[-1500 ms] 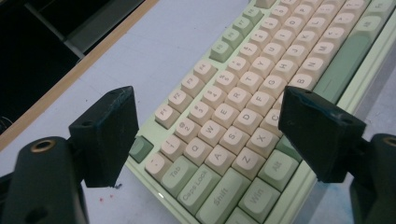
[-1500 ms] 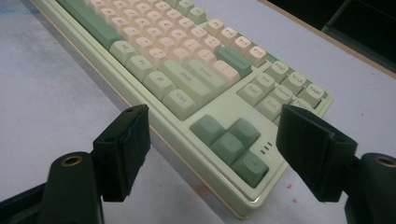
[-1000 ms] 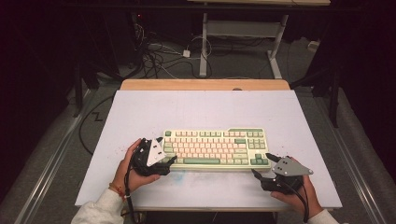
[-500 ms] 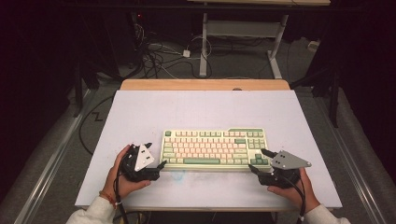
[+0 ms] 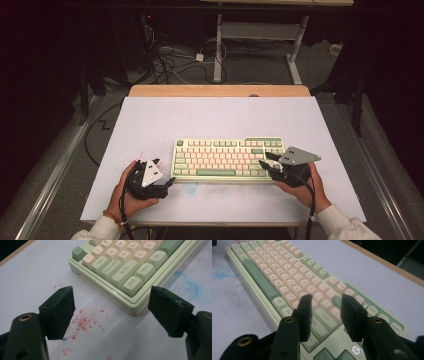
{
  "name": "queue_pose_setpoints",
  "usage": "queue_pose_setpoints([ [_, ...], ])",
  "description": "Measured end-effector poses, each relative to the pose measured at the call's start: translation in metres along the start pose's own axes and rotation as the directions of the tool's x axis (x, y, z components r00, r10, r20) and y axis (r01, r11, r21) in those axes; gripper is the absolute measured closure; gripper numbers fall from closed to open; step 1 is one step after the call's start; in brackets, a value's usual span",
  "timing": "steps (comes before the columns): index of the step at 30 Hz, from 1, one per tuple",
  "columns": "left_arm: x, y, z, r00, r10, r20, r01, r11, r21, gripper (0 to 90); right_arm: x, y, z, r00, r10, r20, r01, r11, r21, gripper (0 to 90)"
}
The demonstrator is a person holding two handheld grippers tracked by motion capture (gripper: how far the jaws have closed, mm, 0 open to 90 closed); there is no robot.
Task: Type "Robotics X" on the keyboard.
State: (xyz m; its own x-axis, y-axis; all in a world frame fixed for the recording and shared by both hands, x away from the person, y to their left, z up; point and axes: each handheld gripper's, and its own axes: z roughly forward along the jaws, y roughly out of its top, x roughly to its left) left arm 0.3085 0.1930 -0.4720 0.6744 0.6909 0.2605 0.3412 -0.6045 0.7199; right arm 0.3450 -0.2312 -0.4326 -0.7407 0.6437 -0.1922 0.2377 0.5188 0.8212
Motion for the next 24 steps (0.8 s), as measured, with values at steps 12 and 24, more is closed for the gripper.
queue_pose_setpoints([
  [12, -0.001, -0.004, 0.001, 1.0, -0.009, 0.004, 0.009, 0.9998, 0.017, 20.3, 0.005, 0.027, 0.039, 0.997, -0.027, -0.073, 0.032, 0.997, 0.064, 90.0],
  [24, -0.003, -0.005, 0.002, 0.9999, -0.005, 0.009, 0.005, 0.9999, 0.016, 20.7, 0.018, 0.045, 0.076, 0.9919, -0.06, -0.112, 0.074, 0.99, 0.124, 90.0],
])
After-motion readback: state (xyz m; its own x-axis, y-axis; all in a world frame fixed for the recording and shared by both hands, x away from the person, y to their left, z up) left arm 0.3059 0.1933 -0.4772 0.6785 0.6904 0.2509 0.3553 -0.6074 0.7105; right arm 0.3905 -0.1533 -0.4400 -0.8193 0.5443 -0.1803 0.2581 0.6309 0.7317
